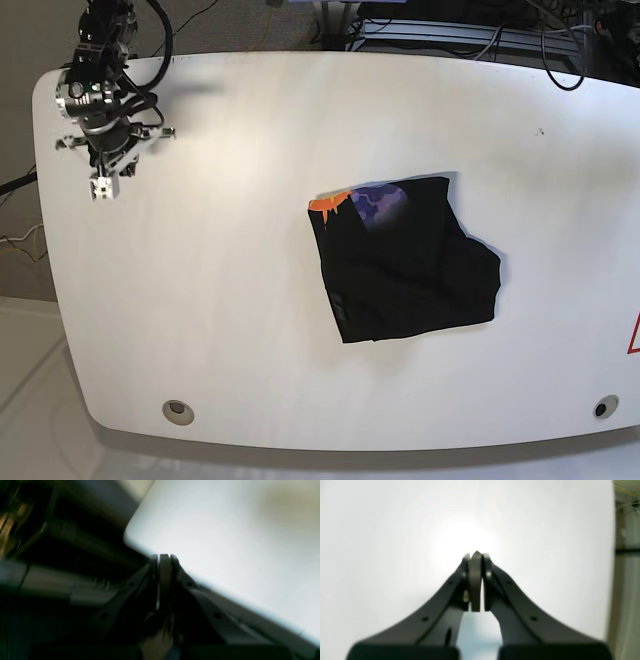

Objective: Fold the T-shirt properly

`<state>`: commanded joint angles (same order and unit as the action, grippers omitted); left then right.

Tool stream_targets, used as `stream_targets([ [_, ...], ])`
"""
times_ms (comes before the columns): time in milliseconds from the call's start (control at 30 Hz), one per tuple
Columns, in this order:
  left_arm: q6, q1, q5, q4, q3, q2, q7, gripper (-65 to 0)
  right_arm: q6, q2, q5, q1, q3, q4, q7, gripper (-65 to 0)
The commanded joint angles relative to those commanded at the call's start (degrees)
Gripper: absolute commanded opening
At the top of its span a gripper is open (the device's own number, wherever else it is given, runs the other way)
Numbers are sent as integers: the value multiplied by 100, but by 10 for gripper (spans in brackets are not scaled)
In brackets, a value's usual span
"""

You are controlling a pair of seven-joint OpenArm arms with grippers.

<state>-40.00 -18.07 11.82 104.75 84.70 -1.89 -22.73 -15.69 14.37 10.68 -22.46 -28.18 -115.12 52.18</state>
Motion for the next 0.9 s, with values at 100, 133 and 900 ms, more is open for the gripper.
stream_targets([
  [100,0,0,255,-360,30,26,9,-650,-114,0,0,-343,-475,9,-62,-650],
  [133,0,0,308,-448,30,26,18,-650,-158,0,0,-422,-580,9,-62,-650],
  [900,0,26,2110,-3138,30,800,2963,-650,-1134,-580,-1380,-1855,-2655,2154,-1741,-650],
])
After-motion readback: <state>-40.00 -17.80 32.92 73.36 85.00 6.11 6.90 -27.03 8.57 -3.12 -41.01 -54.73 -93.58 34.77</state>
